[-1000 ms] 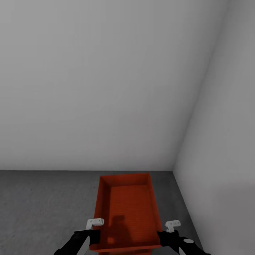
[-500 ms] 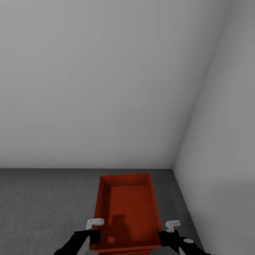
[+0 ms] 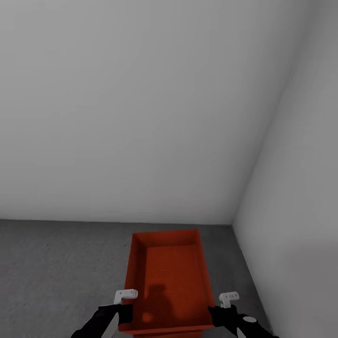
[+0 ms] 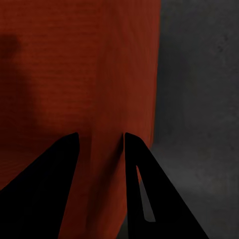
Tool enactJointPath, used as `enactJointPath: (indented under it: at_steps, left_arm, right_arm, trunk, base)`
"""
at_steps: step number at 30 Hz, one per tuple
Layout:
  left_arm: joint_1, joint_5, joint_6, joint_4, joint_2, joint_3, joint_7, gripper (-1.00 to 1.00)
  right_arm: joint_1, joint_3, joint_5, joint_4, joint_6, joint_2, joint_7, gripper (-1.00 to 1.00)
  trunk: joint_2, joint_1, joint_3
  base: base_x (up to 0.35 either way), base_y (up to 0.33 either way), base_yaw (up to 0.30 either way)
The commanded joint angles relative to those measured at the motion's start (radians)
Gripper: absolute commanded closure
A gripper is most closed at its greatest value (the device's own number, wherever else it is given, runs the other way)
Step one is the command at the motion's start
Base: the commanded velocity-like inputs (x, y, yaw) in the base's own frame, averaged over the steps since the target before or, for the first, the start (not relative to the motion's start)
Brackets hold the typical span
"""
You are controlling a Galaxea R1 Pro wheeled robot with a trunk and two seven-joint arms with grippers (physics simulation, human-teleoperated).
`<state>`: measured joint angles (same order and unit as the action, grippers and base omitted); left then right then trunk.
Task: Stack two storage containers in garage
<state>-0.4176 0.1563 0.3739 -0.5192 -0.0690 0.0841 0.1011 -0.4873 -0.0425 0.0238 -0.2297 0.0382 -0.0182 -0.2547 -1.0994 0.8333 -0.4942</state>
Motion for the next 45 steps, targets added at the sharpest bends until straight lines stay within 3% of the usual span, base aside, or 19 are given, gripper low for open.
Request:
enactJointPath:
  at_steps: [1,13,45]
  left_arm:
    - [-0.001,-0.024,-0.067,-0.013,0.0,-0.007,0.038,1.0]
    - [-0.001,-0.024,-0.067,-0.013,0.0,-0.007,0.038,1.0]
    - [-0.001,-0.024,-0.067,-0.013,0.0,-0.007,0.038,1.0]
  right_arm:
    - [0.001,-0.041,0.004,0.003,0.005,0.021,-0.011,1.0]
    - [0.001,-0.04,0.004,0.003,0.005,0.021,-0.013,1.0]
    - [0.001,-0.041,0.004,0.003,0.005,0.021,-0.018,1.0]
  trunk:
    - [-0.001,0.0,-0.001]
    - [-0.001,0.0,-0.001]
    - [-0.001,0.0,-0.001]
  base:
    - [0.0,0.0,0.258]
    - [0.0,0.0,0.169]
    - [0.015,-0.019,-0.048]
